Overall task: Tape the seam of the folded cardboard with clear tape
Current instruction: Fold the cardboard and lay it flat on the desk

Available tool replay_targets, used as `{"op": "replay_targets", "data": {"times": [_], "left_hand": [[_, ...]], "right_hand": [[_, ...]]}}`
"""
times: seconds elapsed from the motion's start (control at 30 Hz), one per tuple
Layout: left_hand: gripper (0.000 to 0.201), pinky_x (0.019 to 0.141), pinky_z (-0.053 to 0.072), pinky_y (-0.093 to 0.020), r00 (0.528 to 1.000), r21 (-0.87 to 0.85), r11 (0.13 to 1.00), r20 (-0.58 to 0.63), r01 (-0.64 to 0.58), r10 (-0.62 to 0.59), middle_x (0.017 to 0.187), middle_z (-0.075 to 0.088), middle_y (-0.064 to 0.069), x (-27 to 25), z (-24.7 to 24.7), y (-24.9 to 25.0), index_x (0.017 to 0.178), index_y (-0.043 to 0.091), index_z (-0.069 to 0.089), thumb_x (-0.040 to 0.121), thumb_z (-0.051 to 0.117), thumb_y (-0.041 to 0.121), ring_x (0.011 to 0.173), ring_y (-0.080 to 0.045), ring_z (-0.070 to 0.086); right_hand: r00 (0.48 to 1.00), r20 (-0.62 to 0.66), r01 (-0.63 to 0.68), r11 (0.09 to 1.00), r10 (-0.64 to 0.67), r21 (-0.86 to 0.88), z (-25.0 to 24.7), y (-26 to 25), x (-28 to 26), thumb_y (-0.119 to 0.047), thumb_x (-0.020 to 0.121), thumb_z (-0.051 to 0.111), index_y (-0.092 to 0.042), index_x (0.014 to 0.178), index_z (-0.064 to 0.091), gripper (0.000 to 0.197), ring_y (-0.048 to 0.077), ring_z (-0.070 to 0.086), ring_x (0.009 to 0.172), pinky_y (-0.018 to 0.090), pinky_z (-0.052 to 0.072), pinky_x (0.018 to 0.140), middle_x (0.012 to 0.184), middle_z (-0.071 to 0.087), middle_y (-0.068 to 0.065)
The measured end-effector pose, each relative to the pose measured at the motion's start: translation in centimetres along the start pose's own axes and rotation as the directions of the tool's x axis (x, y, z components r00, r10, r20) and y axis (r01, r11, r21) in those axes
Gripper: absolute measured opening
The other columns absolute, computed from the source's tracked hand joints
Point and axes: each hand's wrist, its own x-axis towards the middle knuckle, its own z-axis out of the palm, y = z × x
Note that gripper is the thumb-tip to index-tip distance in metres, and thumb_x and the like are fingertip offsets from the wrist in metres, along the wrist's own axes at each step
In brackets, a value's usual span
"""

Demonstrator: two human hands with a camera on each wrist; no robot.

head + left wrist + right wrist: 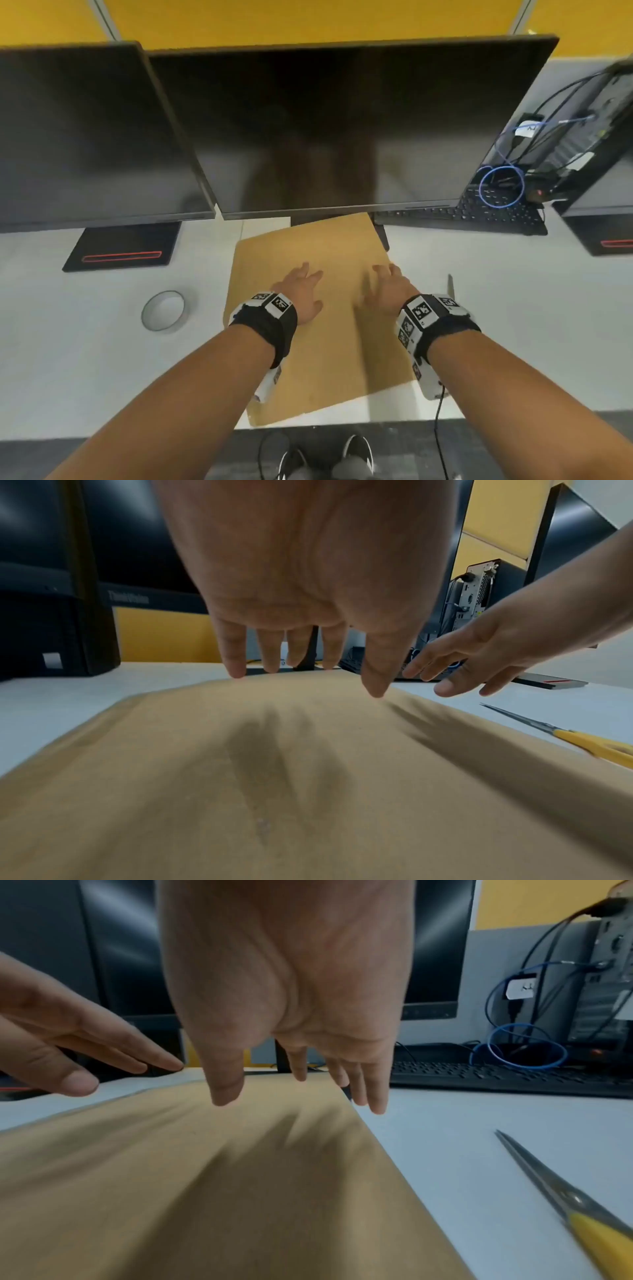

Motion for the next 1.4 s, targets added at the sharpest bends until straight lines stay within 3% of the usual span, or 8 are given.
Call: {"op": "replay_targets", "data": {"times": [0.2, 0.4, 0.63, 0.7, 0.8, 0.93, 1.2, 1.4], "left_hand": [[0.069, 0.115, 0.024, -0.045, 0.993, -0.009, 0.999, 0.116, 0.038, -0.036, 0.159, -0.006, -0.005, 1.9, 2.5, 0.1, 0.15, 0.029, 0.009, 0.093, 0.048, 0.038, 0.146, -0.025, 0.006], [0.069, 0.117, 0.018, -0.041, 0.992, -0.013, 0.997, 0.109, 0.072, -0.071, 0.159, -0.004, -0.008, 3.0, 3.6, 0.7, 0.15, 0.027, 0.01, 0.093, 0.047, 0.038, 0.145, -0.031, 0.003], [0.071, 0.116, 0.019, -0.043, 0.993, -0.081, 0.992, 0.074, 0.1, -0.094, 0.158, -0.004, -0.009, 3.2, 4.3, 1.7, 0.148, 0.03, 0.013, 0.089, 0.052, 0.039, 0.144, -0.033, 0.001], [0.07, 0.116, 0.019, -0.043, 0.995, -0.098, 0.991, 0.055, 0.09, -0.085, 0.158, -0.002, -0.009, 3.0, 4.3, 1.9, 0.148, 0.028, 0.015, 0.089, 0.051, 0.04, 0.144, -0.033, 0.002], [0.065, 0.115, 0.021, -0.042, 0.998, -0.14, 0.988, 0.016, 0.07, -0.068, 0.157, 0.005, -0.009, 2.8, 4.0, 2.2, 0.146, 0.025, 0.019, 0.091, 0.049, 0.042, 0.143, -0.032, 0.008], [0.066, 0.107, 0.033, -0.04, 0.994, -0.227, 0.969, -0.016, 0.1, -0.106, 0.149, 0.023, -0.008, 2.5, 2.9, 3.0, 0.144, 0.021, 0.024, 0.091, 0.041, 0.056, 0.133, -0.029, 0.03], [0.08, 0.101, 0.039, -0.04, 0.986, -0.439, 0.885, 0.011, 0.154, -0.166, 0.15, 0.029, -0.003, 1.6, -2.2, 6.6, 0.145, 0.024, 0.023, 0.083, 0.027, 0.075, 0.127, -0.029, 0.044], [0.095, 0.101, 0.038, -0.036, 0.989, -0.633, 0.761, 0.045, 0.14, -0.144, 0.139, 0.046, -0.003, -0.2, -4.6, 9.1, 0.146, 0.021, 0.021, 0.075, 0.034, 0.082, 0.124, -0.027, 0.047]], "right_hand": [[0.99, 0.004, -0.139, 0.989, 0.139, 0.048, 0.4, 2.1, 1.4, -0.041, 0.088, 0.059, -0.02, 0.149, 0.015, 0.077, 0.037, 0.032, 0.136, 0.045, 0.038, 0.105, 0.158, 0.004, 0.014], [0.991, -0.025, -0.125, 0.987, 0.129, 0.098, 0.7, 3.0, 2.6, -0.039, 0.088, 0.055, -0.017, 0.143, 0.026, 0.065, 0.034, 0.042, 0.124, 0.043, 0.042, 0.099, 0.136, 0.041, 0.014], [0.981, -0.059, -0.159, 0.934, 0.187, 0.32, 0.1, 3.2, 3.6, -0.037, 0.085, 0.064, -0.013, 0.147, 0.021, 0.079, 0.036, 0.043, 0.126, 0.046, 0.041, 0.103, 0.139, 0.038, 0.017], [0.981, -0.049, -0.156, 0.912, 0.188, 0.379, -0.2, 3.6, 3.5, -0.034, 0.085, 0.065, -0.011, 0.142, 0.031, 0.07, 0.033, 0.05, 0.119, 0.042, 0.044, 0.1, 0.135, 0.042, 0.016], [0.985, -0.064, -0.111, 0.863, 0.163, 0.493, -1.1, 4.2, 3.1, -0.024, 0.086, 0.065, -0.01, 0.122, 0.043, 0.044, 0.025, 0.059, 0.094, 0.035, 0.05, 0.082, 0.112, 0.06, 0.012], [0.996, -0.032, -0.048, 0.84, 0.078, 0.54, -2.6, 4.2, 2.3, -0.016, 0.084, 0.061, -0.014, 0.105, 0.047, 0.025, 0.019, 0.056, 0.082, 0.024, 0.042, 0.06, 0.089, 0.058, 0.0], [0.997, 0.049, 0.016, 0.817, -0.055, 0.577, -4.8, 1.8, -0.2, -0.014, 0.073, 0.078, -0.018, 0.09, 0.058, 0.027, 0.011, 0.06, 0.083, 0.019, 0.044, 0.061, 0.092, 0.064, -0.002], [0.978, -0.025, 0.191, 0.838, -0.208, 0.511, -6.0, -0.2, -3.1, -0.008, 0.073, 0.076, -0.024, 0.09, 0.059, 0.029, 0.007, 0.058, 0.079, 0.016, 0.042, 0.062, 0.092, 0.063, -0.003]]}}
